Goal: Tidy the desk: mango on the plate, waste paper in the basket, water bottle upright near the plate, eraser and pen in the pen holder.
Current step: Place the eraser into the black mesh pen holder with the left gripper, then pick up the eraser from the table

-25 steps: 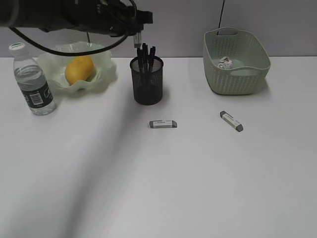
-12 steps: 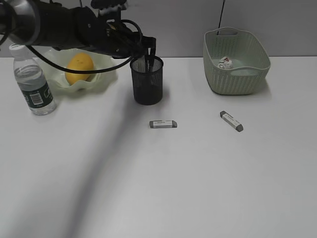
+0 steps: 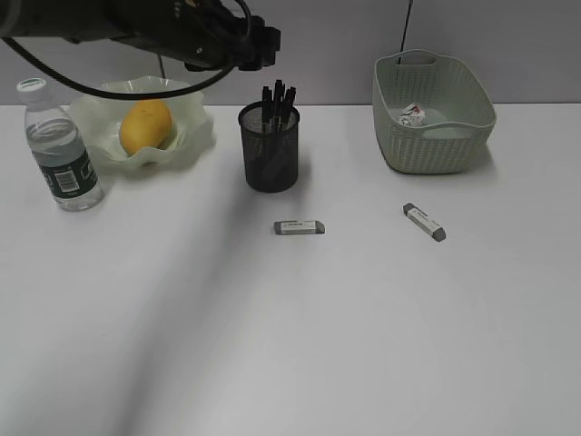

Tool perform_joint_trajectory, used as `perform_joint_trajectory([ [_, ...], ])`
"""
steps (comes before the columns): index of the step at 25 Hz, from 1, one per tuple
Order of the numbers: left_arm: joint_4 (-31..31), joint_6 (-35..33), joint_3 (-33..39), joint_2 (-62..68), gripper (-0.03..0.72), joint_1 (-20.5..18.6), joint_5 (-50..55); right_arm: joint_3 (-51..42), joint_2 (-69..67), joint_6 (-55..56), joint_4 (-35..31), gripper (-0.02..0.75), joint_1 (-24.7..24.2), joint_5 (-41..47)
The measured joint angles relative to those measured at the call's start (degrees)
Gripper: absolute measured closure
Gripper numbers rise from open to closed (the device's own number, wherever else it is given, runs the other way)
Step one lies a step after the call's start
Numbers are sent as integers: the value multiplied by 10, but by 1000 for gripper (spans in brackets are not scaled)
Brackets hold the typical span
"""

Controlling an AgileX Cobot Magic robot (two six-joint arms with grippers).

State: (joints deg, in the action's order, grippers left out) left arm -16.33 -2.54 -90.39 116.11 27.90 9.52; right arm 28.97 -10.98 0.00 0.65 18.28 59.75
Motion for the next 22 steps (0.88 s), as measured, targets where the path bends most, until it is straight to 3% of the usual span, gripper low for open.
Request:
perform_joint_trajectory([
  [13, 135, 0, 0, -96, 221, -10, 479, 0, 0, 0, 0, 153, 0, 0],
  [22, 146, 0, 5, -161, 221, -100, 580, 0, 0, 0, 0, 153, 0, 0],
])
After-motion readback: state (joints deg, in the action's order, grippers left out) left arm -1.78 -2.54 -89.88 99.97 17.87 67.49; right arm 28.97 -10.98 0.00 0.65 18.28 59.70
